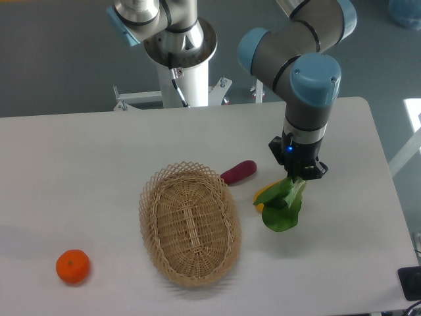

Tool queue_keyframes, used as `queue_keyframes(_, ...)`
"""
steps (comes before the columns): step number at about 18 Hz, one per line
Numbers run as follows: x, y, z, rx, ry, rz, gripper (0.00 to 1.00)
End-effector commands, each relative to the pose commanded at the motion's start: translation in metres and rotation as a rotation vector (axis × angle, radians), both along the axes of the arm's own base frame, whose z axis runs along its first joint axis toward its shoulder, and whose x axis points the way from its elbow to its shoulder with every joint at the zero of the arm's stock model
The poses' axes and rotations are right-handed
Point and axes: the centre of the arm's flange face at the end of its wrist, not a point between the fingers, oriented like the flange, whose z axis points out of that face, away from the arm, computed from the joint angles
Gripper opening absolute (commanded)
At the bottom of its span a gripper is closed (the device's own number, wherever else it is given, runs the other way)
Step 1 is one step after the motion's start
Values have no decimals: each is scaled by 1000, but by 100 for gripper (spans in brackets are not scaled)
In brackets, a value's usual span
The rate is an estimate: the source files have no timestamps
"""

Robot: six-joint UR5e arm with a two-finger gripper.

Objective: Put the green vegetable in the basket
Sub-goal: 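Grip the green bok choy and lift it off the table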

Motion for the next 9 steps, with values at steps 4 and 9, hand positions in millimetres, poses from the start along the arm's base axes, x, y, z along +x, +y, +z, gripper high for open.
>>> queue_keyframes(4, 1, 1, 0, -1, 1, 0, 14)
queue_keyframes(9, -2, 2, 1, 5, -1, 6, 14)
